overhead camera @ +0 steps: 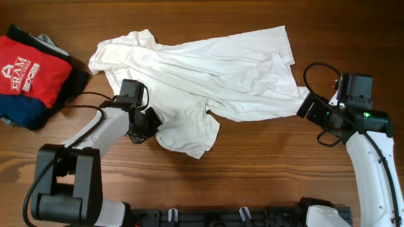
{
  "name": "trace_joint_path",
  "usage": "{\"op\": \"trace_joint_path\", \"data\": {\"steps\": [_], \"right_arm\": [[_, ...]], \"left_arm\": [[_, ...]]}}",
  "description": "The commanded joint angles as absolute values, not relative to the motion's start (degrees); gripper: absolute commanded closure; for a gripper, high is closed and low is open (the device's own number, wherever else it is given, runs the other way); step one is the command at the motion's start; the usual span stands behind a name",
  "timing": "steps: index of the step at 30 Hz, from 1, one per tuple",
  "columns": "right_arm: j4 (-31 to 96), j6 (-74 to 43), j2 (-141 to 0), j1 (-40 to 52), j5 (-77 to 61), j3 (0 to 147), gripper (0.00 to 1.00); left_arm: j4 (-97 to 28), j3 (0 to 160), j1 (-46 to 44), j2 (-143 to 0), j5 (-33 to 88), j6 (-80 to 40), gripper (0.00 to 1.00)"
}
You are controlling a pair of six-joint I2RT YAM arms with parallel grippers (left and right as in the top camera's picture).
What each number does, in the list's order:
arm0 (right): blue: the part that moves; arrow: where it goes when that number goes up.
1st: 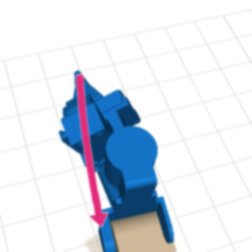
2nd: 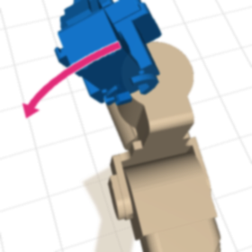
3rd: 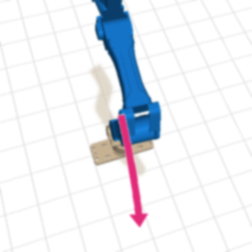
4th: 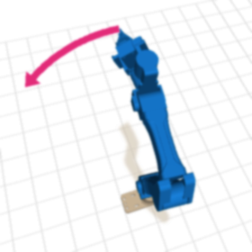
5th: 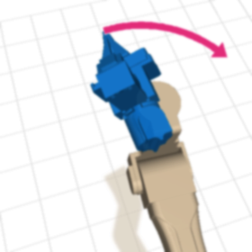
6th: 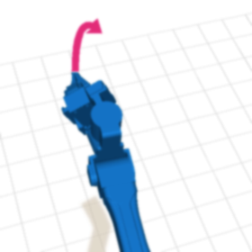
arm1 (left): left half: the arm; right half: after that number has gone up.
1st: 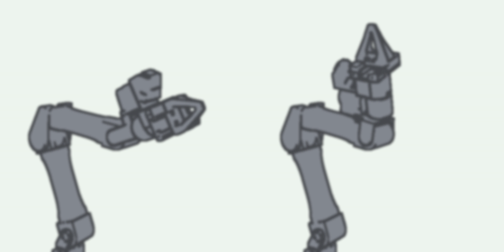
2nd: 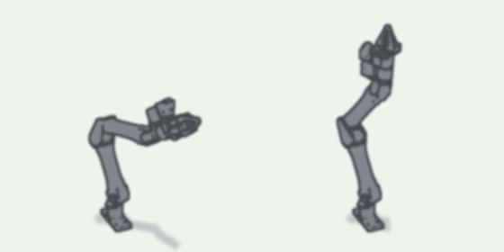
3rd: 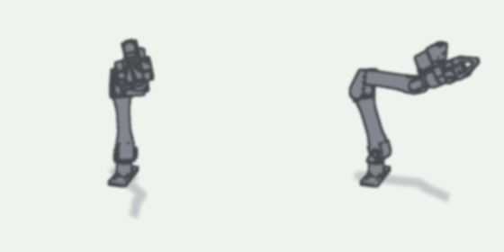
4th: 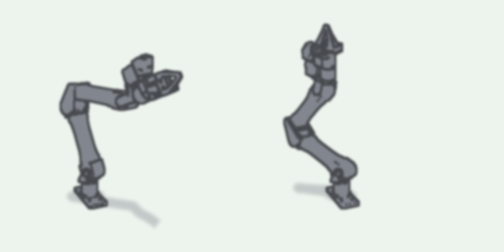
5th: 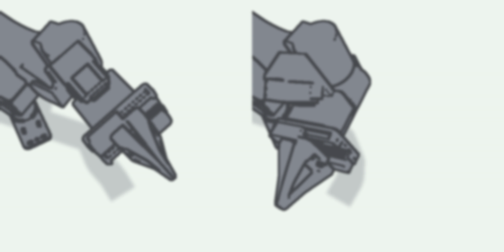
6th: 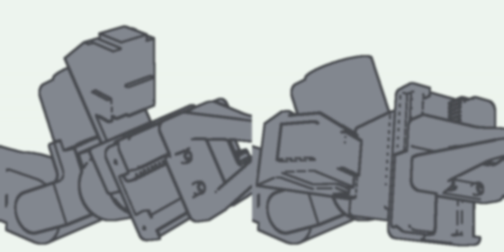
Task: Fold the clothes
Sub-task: 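Grasp the T-shirt's lower-left corner with the left gripper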
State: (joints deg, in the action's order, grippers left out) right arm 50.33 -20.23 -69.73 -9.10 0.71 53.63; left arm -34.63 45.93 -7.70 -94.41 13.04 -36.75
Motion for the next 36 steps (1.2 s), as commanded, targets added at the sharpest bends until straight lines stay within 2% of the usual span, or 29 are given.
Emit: {"op": "trace_joint_path", "data": {"steps": [1,4,9,14,25,30,36], "right_arm": [[50.48,-19.49,-69.21,-9.34,1.06,53.76,0.01],[50.61,-19.42,-69.21,-9.34,0.6,53.19,0.01],[48.47,-19.44,-71.72,-9.34,-2.92,49.54,0.01],[45.65,-19.42,-78.61,-9.34,-8.27,48.62,0.1],[35.73,-17.91,-90.06,-9.19,-9.13,48.62,0.18],[29.26,-14.28,-90.98,-9.19,-11.73,48.62,0.22],[27.16,-10.41,-91.26,-7.79,-12.4,48.62,0.22]], "left_arm": [[-40.64,42.44,-4.34,-91.92,4.64,-35.81,0.96],[-42.59,42.44,1.8,-84.84,2.92,-31.77,0.96],[-42.26,42.44,10.13,-80.14,2.92,-31.73,0.96],[-40.64,42.44,13.63,-80.4,1.02,-31.09,0.96],[-40.53,42.37,13.76,-80.4,0.99,-30.65,0.96],[-40.53,42.37,13.76,-80.4,0.99,-30.65,0.96],[-40.53,42.37,13.76,-80.4,0.99,-30.65,0.96]]}}
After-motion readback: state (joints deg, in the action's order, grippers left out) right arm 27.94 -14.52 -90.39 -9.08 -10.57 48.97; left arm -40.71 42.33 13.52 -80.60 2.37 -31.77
